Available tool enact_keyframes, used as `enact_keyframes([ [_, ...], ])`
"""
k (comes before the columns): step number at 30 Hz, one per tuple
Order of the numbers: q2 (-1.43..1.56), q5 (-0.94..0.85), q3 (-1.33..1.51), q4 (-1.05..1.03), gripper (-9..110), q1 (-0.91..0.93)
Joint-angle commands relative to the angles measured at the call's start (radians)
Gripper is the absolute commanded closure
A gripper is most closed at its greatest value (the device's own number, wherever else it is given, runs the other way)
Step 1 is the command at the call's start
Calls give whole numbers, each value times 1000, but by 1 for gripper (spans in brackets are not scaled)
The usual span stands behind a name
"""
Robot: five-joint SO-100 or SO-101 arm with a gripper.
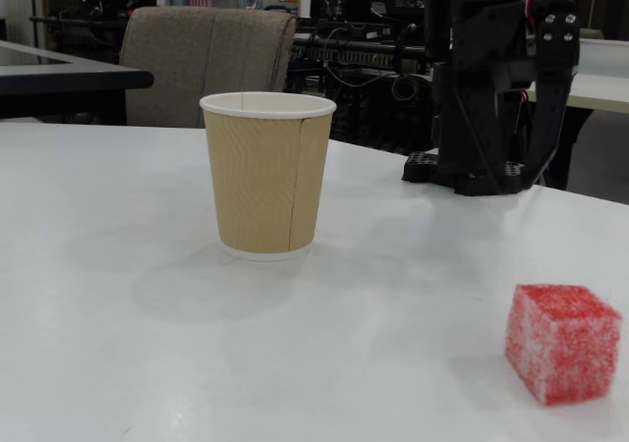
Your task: Grasp a red cube and put it in the cup.
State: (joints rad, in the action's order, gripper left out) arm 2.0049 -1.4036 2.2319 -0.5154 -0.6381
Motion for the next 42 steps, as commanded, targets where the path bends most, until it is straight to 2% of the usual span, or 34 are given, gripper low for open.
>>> enact_keyframes([
  [1, -133, 8, -186, 49, 101, 9],
  [7, -327, 8, -305, 95, 101, 8],
  [15, -390, 8, -328, 95, 100, -32],
  [19, -411, 8, -330, 106, 84, -41],
  [34, -489, 2, -425, 158, 83, 46],
  [42, -497, -5, -428, 158, 76, 86],
])
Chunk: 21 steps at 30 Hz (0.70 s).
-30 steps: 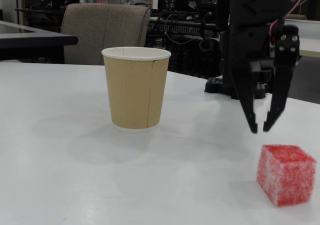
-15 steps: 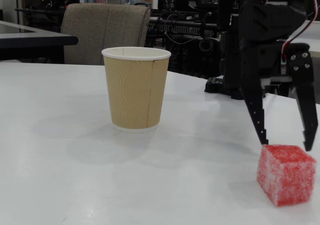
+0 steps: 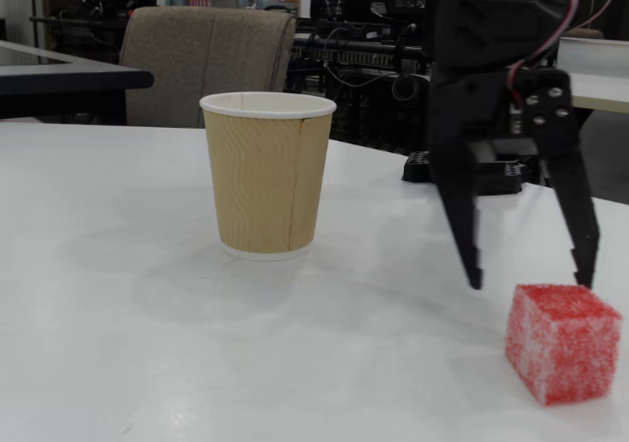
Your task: Grasp a red cube and put it in the cup.
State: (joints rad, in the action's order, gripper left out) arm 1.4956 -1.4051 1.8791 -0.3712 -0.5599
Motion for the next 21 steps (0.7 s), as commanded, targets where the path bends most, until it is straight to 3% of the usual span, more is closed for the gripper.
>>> enact_keyframes([
  [1, 12, -3, -75, 14, 76, 12],
  [21, -75, -5, -137, 97, 72, 20],
])
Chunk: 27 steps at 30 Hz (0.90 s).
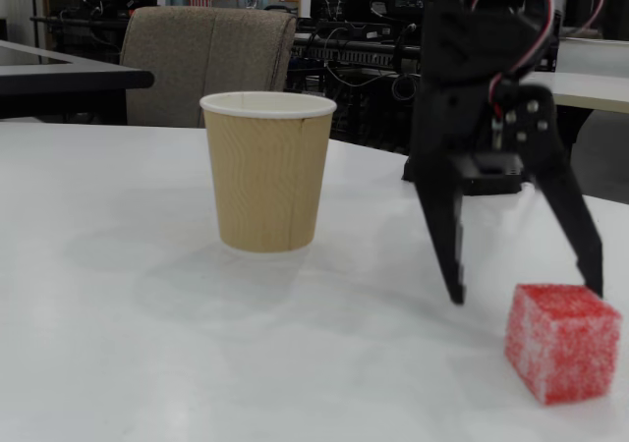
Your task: Grasp a red cube and put it in the cup.
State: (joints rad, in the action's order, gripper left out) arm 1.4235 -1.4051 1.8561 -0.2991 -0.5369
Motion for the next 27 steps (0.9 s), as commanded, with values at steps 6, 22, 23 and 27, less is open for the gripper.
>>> enact_keyframes([
  [6, -57, -8, -158, 35, 72, 9],
  [22, -60, -40, -173, 57, 67, 23],
  [23, -60, -48, -175, 57, 66, 26],
  [27, -71, -64, -181, 78, 66, 38],
])
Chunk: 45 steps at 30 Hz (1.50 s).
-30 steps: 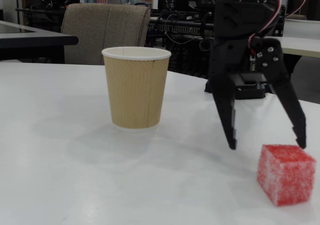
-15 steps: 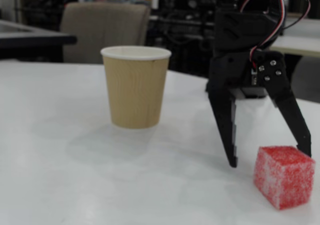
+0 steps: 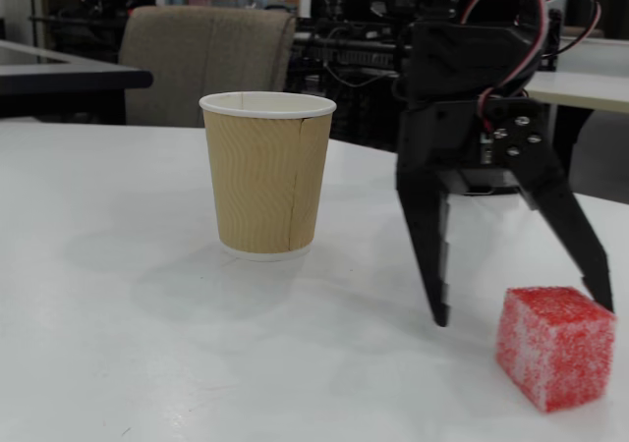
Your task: Grasp a red cube and put it in the cup.
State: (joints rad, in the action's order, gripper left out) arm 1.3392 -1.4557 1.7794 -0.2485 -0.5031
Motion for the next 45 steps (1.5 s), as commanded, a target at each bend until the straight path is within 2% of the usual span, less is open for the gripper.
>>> enact_keyframes([
  [1, 12, -14, -107, 32, 66, 6],
  [28, -21, -18, -114, 43, 64, 80],
  [45, -147, -29, -241, 94, 63, 126],
])
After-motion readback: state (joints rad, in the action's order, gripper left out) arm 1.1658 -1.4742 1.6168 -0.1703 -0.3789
